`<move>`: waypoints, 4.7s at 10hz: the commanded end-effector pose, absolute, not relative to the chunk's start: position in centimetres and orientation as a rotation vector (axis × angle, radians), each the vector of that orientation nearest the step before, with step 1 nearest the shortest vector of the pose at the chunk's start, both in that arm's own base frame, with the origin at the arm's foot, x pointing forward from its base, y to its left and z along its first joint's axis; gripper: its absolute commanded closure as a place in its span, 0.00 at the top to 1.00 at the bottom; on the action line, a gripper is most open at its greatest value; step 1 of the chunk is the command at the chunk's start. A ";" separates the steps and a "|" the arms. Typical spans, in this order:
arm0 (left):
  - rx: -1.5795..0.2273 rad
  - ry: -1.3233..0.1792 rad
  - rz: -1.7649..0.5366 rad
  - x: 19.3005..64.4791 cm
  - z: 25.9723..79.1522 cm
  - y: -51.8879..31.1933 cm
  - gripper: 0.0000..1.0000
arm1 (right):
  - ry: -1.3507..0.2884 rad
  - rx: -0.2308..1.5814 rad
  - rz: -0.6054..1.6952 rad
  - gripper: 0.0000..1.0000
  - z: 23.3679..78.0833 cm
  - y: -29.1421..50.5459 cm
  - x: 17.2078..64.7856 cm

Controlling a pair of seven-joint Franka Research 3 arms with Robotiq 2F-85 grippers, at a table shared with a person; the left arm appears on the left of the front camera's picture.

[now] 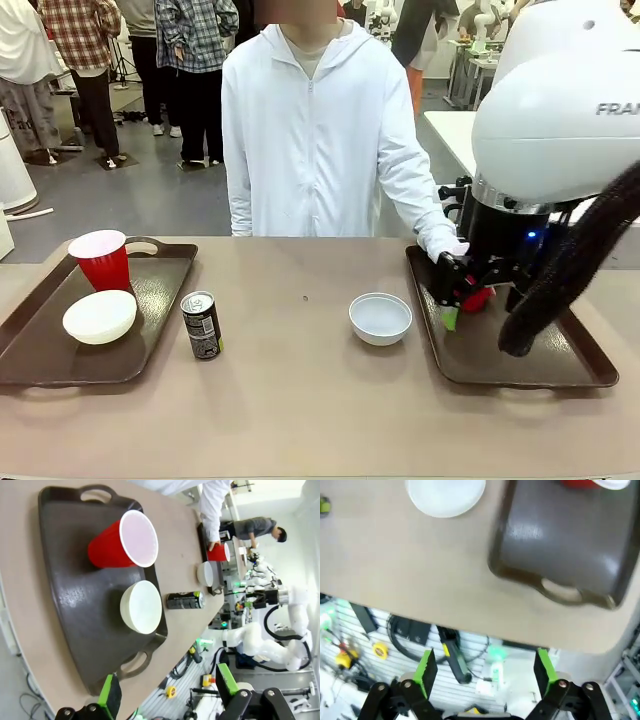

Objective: Prepare tableware on both trays.
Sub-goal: Pick up a Picnic Bowl from the table and place it on a Handle tray.

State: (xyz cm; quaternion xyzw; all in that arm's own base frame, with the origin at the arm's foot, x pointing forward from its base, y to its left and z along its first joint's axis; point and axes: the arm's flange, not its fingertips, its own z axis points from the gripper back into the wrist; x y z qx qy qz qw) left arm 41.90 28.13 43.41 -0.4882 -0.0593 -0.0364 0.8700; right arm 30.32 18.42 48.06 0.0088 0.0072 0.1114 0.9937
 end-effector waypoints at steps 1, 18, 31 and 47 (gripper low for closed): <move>-1.007 -0.120 -0.063 41.6 43.6 27.9 1.00 | -0.092 0.115 0.185 1.00 45.9 20.3 33.9; -1.007 -0.120 -0.063 41.6 43.6 27.9 1.00 | -0.152 0.132 0.104 0.76 34.4 23.5 44.2; -1.007 -0.120 -0.063 41.6 43.6 27.9 1.00 | -0.132 0.155 0.200 0.00 43.5 22.0 37.9; -1.007 -0.120 -0.063 41.6 43.6 27.9 1.00 | -0.238 0.040 -0.015 0.00 38.1 4.1 37.5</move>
